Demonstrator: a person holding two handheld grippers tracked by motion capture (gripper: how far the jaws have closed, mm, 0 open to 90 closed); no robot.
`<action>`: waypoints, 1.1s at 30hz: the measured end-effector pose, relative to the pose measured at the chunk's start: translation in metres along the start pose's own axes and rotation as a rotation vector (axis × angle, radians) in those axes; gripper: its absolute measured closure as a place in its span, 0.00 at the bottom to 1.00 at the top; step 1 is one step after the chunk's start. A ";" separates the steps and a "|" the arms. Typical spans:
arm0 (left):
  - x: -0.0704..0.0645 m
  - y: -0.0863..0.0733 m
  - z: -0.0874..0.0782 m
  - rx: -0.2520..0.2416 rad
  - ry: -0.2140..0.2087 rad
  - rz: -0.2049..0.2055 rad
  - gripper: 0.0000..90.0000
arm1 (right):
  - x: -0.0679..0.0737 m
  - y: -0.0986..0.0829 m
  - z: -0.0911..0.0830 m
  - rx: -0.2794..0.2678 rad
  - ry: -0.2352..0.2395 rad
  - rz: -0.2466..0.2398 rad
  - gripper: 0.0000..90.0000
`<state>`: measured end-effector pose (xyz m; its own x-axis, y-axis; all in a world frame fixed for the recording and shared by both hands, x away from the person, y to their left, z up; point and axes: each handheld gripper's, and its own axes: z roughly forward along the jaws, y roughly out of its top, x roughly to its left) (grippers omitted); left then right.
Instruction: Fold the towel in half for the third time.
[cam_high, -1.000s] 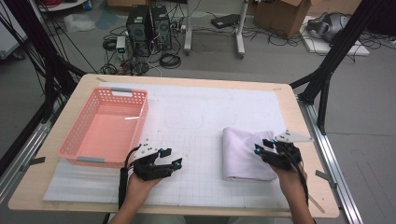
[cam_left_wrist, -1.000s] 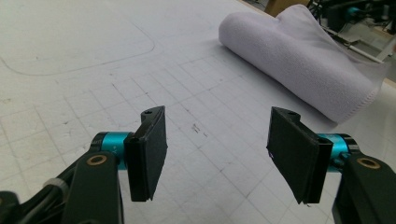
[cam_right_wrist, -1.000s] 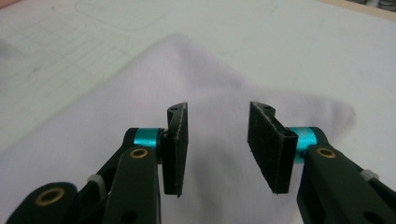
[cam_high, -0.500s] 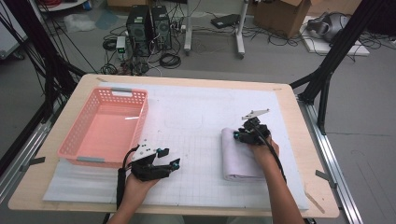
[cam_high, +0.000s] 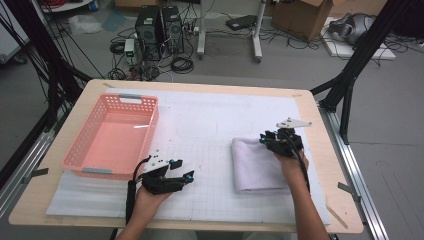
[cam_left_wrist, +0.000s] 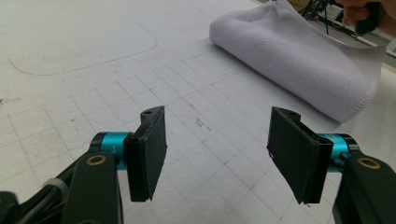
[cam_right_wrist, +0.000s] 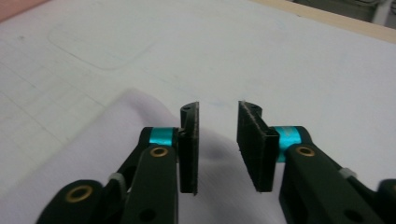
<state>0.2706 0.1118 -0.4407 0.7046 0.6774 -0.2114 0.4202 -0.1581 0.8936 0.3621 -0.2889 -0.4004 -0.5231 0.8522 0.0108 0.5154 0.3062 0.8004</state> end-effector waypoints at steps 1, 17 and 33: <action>0.000 0.000 0.000 -0.002 0.000 -0.004 0.42 | -0.003 -0.004 0.000 0.034 -0.020 -0.006 0.79; 0.002 0.001 -0.002 -0.021 0.000 -0.015 0.42 | -0.005 -0.044 -0.049 -0.013 -0.033 -0.010 0.69; 0.006 0.002 -0.005 -0.059 -0.025 -0.017 0.42 | 0.002 -0.109 -0.099 0.022 -0.008 0.034 0.76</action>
<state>0.2725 0.1194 -0.4380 0.7118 0.6617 -0.2355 0.3983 -0.1042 0.9113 0.2376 -0.3623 -0.4287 -0.4994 0.8657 0.0332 0.5479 0.2859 0.7862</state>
